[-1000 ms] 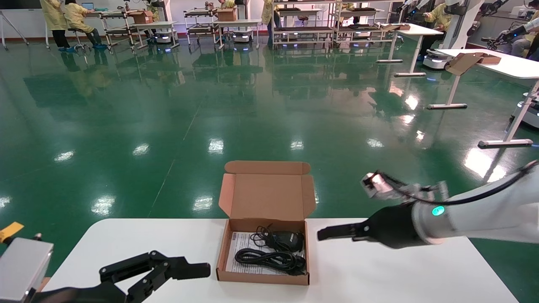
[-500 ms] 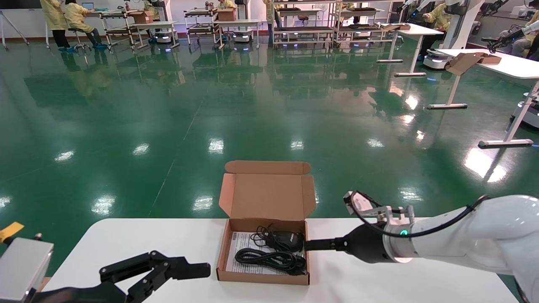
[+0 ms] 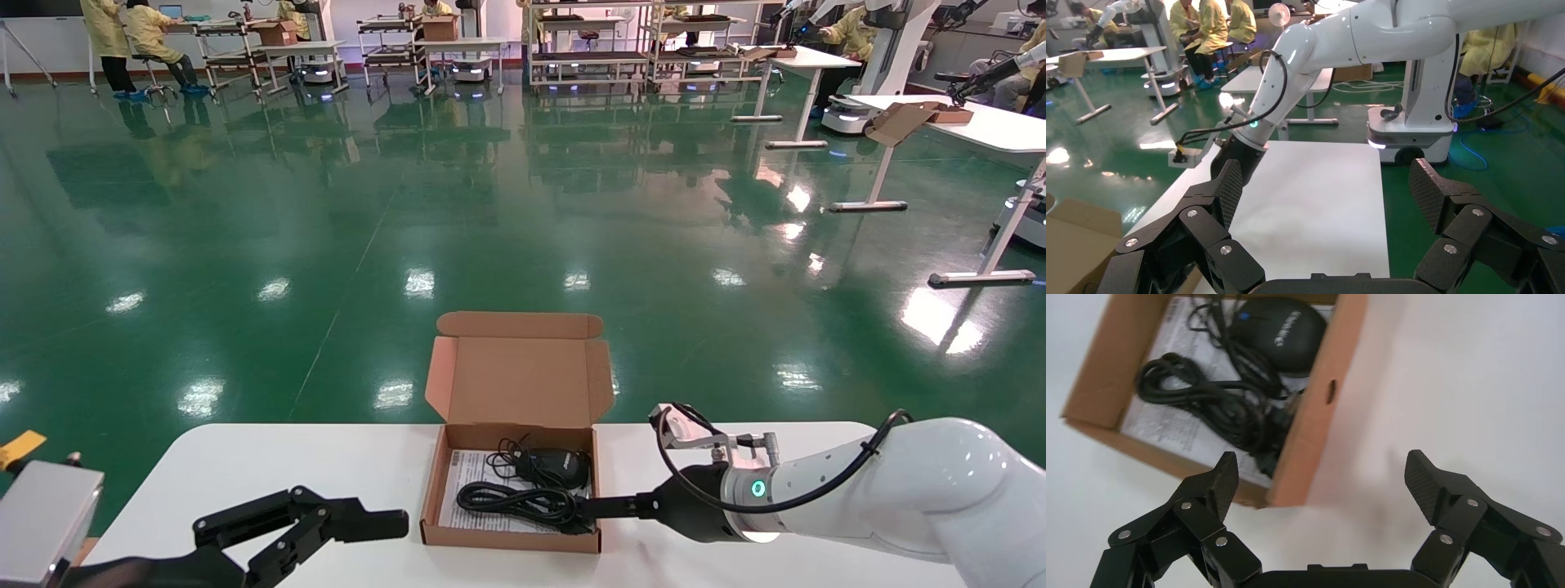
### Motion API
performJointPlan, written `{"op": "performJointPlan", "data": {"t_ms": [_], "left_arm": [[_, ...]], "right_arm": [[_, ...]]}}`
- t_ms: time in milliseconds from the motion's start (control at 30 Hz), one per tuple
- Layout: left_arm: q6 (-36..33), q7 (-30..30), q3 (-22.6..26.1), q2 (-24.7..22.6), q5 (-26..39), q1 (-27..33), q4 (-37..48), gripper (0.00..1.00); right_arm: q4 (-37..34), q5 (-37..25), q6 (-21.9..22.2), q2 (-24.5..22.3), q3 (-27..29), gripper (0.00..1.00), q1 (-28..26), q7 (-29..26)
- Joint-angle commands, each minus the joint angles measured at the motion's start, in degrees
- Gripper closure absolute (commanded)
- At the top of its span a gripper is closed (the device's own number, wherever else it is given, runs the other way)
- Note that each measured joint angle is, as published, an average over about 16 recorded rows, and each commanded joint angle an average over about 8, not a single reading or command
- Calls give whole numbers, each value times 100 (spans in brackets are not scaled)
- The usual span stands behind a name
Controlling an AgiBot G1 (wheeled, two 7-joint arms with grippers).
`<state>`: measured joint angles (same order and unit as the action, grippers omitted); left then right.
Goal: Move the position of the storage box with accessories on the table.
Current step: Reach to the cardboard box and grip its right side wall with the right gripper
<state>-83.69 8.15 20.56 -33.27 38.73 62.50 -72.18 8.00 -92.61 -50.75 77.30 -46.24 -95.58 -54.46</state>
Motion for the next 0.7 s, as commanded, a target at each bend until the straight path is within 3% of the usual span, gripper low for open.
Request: {"op": "performJointPlan", "data": {"t_ms": [33, 400, 467, 700], "left_arm": [[0, 0, 0, 0, 0, 0, 0, 0], [0, 0, 1, 0, 0, 0, 0, 0], [0, 0, 1, 0, 0, 0, 0, 0], [0, 0, 1, 0, -1, 0, 0, 0]], "right_arm": [[90, -34, 100, -7, -35, 0, 71, -93], [457, -129, 618, 17, -223, 0, 359, -453], [504, -142, 688, 21, -263, 4, 401, -508], [657, -148, 851, 22, -400, 91, 512, -637]]}}
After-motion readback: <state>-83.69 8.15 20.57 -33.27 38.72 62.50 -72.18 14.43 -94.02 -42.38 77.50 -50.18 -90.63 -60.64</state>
